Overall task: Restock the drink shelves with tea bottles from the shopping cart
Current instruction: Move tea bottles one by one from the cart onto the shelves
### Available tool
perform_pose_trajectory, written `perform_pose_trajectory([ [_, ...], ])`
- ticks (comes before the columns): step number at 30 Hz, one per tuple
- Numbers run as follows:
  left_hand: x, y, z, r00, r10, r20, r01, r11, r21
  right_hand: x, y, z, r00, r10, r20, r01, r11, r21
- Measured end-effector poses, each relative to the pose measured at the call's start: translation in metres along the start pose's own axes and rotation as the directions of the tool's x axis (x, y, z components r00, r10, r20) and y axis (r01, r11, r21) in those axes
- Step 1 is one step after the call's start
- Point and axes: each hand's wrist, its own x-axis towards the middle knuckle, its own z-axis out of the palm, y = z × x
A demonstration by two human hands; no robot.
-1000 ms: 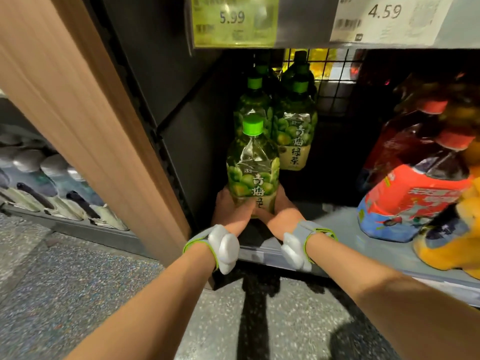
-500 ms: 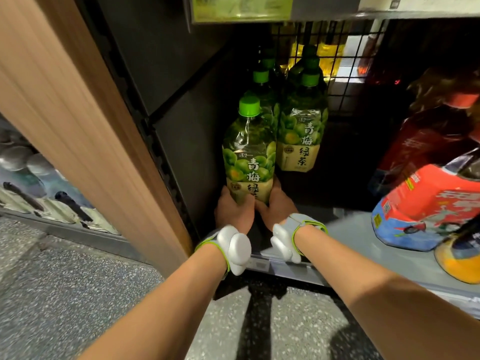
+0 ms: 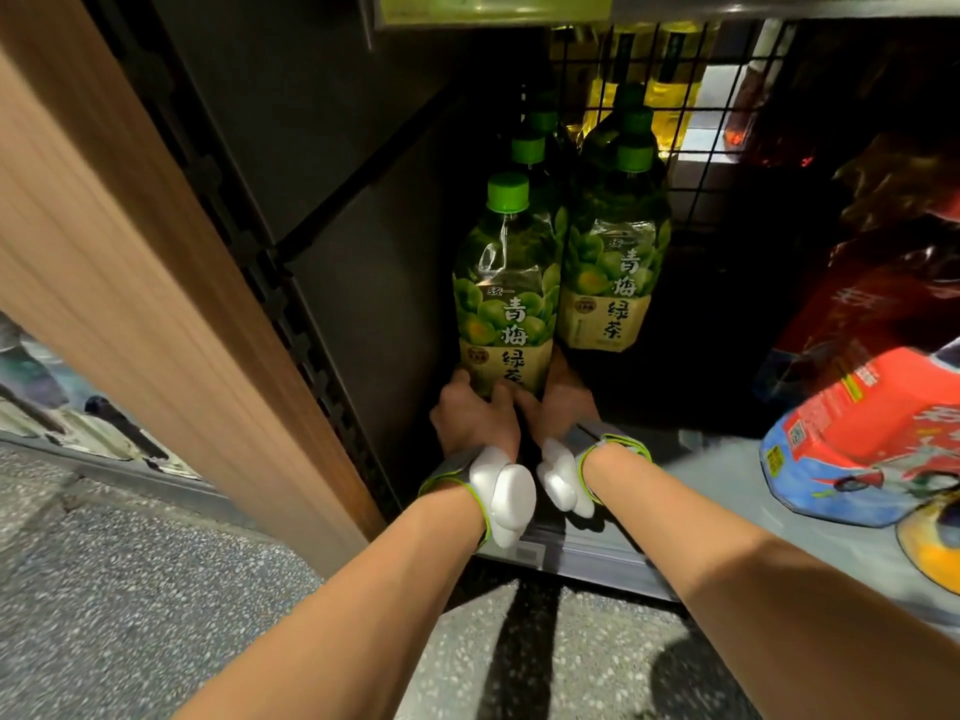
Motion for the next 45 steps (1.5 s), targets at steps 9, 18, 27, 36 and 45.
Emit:
perform_pose_trajectory([
  [9, 0.007, 0.011, -0.005, 0.997, -0.029, 0.069, 0.03, 0.999, -0.011, 0.014, -0.001, -0.011, 0.99, 0.068, 0.123, -0.064, 0.997, -0.037],
  [18, -0.017, 0.01, -0.027, 0.995, -0.036, 0.09, 0.035, 0.999, 0.013, -0.024, 0.002, -0.037, 0.97, 0.147, 0.193, -0.153, 0.988, 0.019],
  [27, -0.053, 0.029, -0.044, 0.976, 0.035, 0.216, -0.084, 0.971, 0.222, -0.079, 0.002, -0.082, 0.976, 0.205, 0.073, -0.214, 0.967, 0.138],
  [36, -0.11, 0.074, -0.083, 0.952, -0.051, 0.3, -0.027, 0.967, 0.252, -0.139, -0.031, -0.162, 0.934, 0.35, 0.07, -0.357, 0.903, 0.238],
  [45, -0.223, 0.231, -0.16, 0.875, -0.053, 0.481, -0.047, 0.98, 0.194, -0.244, -0.116, -0.336, 0.884, 0.466, 0.04, -0.454, 0.833, 0.318],
])
